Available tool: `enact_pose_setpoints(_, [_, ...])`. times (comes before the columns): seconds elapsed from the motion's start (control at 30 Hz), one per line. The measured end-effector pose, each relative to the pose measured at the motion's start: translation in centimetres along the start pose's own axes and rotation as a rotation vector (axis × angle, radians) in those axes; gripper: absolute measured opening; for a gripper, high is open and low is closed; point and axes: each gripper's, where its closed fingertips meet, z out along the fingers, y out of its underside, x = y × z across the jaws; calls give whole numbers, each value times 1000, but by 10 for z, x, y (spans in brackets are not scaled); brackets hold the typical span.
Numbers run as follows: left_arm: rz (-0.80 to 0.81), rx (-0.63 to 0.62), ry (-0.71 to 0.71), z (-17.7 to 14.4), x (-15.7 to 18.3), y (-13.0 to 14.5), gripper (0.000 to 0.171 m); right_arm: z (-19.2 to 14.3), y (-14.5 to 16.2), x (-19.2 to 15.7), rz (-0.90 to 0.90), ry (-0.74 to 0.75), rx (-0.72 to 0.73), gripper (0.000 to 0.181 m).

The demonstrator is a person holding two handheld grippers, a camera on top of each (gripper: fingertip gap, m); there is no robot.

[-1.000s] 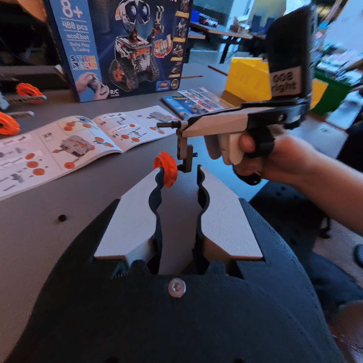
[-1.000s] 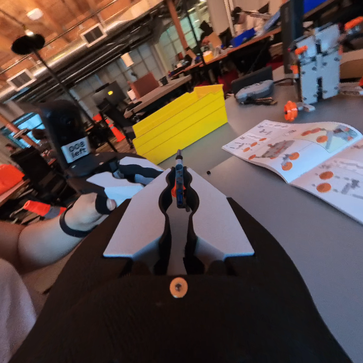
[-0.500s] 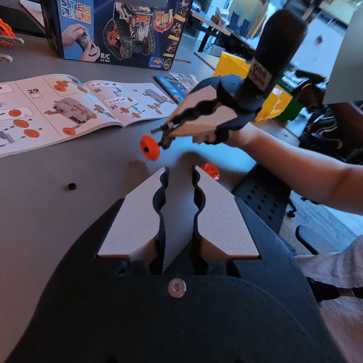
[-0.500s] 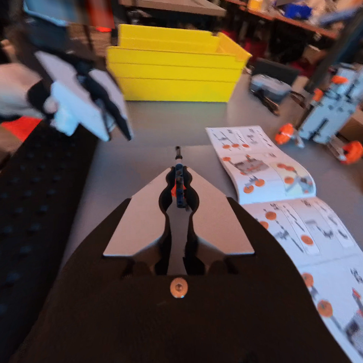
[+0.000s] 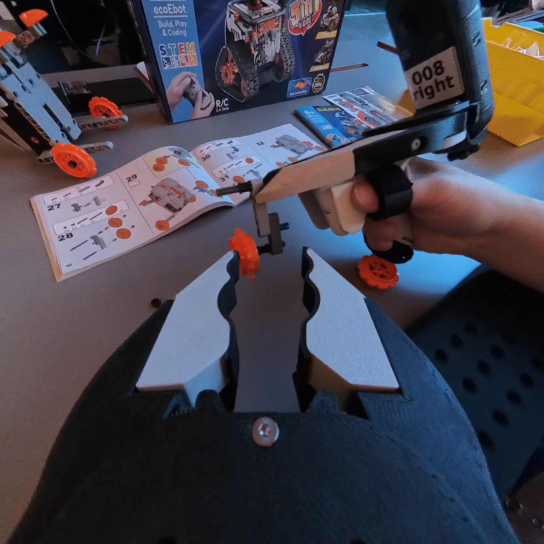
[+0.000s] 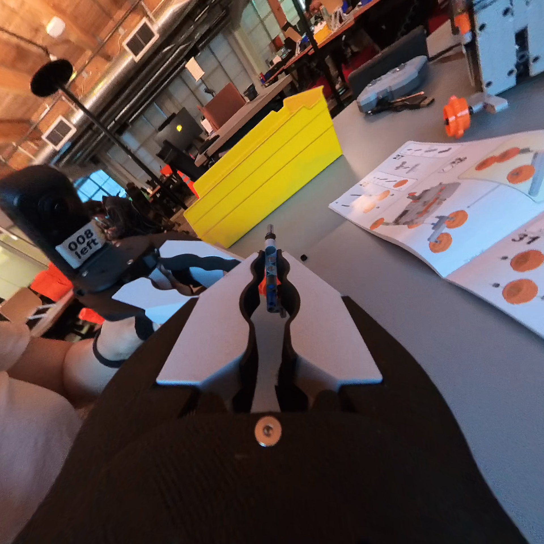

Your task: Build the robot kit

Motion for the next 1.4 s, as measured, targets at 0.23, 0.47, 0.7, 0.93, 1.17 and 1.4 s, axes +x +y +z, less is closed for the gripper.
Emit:
enact_pose_setpoints(0.23, [114, 37, -101, 6, 7, -7, 33, -3, 1, 9, 171, -7, 35, 6])
enact_pose_setpoints(0.47, [256, 40, -230, 8, 1, -14, 28, -3, 0, 1, 187, -18, 96, 5])
enact_pose_setpoints(0.7, [15, 41, -58, -1, 6, -10, 22, 0, 7, -17, -408, 90, -17, 6])
enact_pose_setpoints(0.93, [-515, 87, 283, -43, -1, -14, 31, 7, 30, -42, -1161, 148, -126, 6])
enact_pose_setpoints(1.17, [-435, 17, 228, -53, -18, 9, 35, 4, 57, -44, -1665, 174, -253, 6])
enact_pose_setpoints(1.4, [445, -86, 151, -40, 21, 22, 39, 1, 75, -34, -1559, 21, -439, 5])
